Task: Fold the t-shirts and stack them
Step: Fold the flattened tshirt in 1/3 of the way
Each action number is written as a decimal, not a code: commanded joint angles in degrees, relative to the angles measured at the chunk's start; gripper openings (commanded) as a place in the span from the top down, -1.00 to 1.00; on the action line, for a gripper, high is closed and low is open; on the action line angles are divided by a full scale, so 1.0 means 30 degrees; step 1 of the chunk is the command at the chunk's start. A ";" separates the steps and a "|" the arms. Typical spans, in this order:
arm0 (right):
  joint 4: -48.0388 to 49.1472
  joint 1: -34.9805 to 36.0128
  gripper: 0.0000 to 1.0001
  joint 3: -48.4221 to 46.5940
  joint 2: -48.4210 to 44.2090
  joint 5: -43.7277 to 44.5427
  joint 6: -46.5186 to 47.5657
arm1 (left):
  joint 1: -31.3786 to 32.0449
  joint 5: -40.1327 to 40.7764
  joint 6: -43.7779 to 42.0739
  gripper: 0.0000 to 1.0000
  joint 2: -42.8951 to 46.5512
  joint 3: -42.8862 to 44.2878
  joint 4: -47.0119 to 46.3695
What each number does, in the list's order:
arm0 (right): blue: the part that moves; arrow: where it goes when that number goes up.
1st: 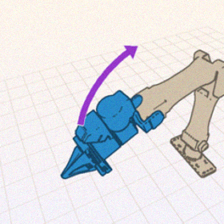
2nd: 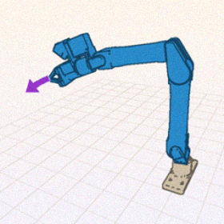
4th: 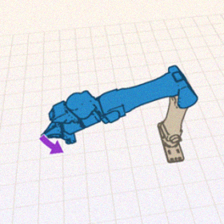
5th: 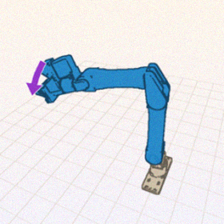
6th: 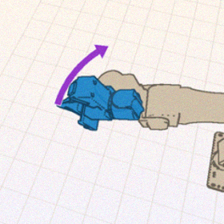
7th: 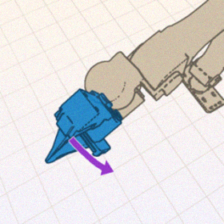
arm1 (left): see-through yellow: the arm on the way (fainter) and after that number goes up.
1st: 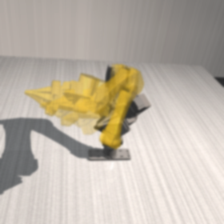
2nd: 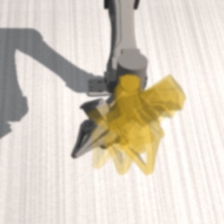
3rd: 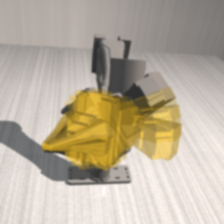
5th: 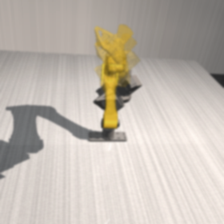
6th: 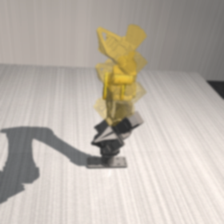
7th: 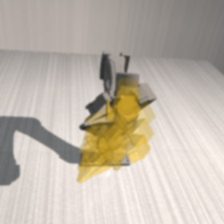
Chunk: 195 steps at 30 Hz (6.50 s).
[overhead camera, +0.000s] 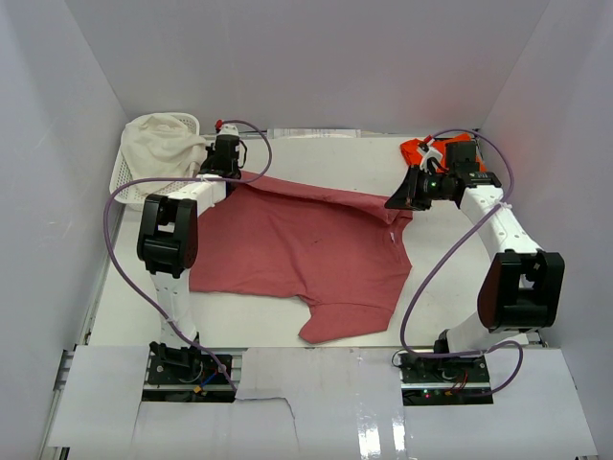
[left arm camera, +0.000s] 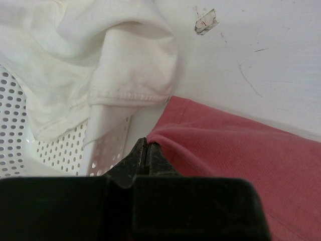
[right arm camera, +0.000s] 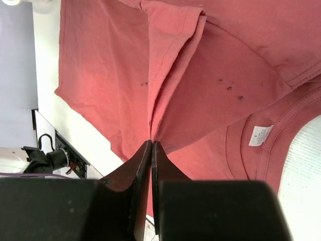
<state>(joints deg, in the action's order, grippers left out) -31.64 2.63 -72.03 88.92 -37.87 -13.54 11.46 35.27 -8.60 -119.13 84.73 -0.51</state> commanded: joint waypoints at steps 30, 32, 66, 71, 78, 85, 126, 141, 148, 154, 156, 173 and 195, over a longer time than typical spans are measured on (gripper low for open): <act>-0.0381 0.0528 0.46 0.2594 -0.1927 0.0785 0.0177 | 0.0046 0.0812 0.1401 0.20 0.2855 -0.2578 0.0874; -0.0440 0.0558 0.42 0.2594 -0.1869 0.0904 0.0178 | 0.0046 0.1104 0.1693 -0.57 0.3001 -0.2841 0.0991; -0.0440 0.2168 0.85 -0.1976 0.5483 1.0717 -0.0437 | 0.1306 -0.5662 0.1607 -0.75 -0.1274 0.3661 0.3335; -0.0499 0.2344 0.85 -0.2415 0.6246 1.0923 -0.0467 | 0.1306 -0.5632 0.1782 -0.63 -0.2066 0.4159 0.3920; -0.0089 0.2403 0.85 -0.2445 0.7182 1.1129 -0.0496 | 0.1306 -0.5808 0.2076 -0.38 -0.1889 0.3222 0.3657; 0.0029 0.2433 0.85 -0.3233 0.8443 1.1538 -0.0584 | 0.1218 -0.4958 0.2718 0.03 -0.3120 0.3778 0.4857; -0.0320 0.2490 0.24 -1.3719 1.1956 1.0135 0.2433 | 0.0632 -0.6101 0.8698 -0.28 -0.3416 0.6884 0.9165; -0.0529 0.3955 0.14 -1.6772 1.6178 0.6470 0.2345 | 0.1393 -0.7302 0.9459 -0.33 -0.0485 0.4599 0.9254; -0.0441 0.4687 0.14 -1.6479 1.6764 0.6558 0.2433 | 0.1598 -0.7273 0.9283 -0.33 -0.0193 0.4687 0.9254; -0.0411 0.4981 0.21 -1.6098 1.6853 0.6323 0.2170 | 0.1657 -0.7244 0.9224 -0.34 -0.0221 0.4657 0.9253; -0.0265 0.5040 0.21 -1.5689 1.6533 0.6265 0.2141 | 0.1686 -0.7244 0.9253 -0.34 -0.0280 0.4658 0.9224; -0.0265 0.5040 0.84 -1.4545 1.5038 0.6353 0.2287 | 0.2096 -0.7127 0.9136 -0.36 -0.0690 0.4687 0.9224; -0.0996 0.5099 0.80 -1.1034 1.3190 -0.0411 0.1379 | 0.2624 -0.7156 0.9019 -0.37 -0.0924 0.4687 0.9224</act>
<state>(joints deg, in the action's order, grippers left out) -32.34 17.65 -106.80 129.99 -32.49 -8.84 18.96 13.91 18.87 -124.20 98.76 27.20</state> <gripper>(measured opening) 0.101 0.682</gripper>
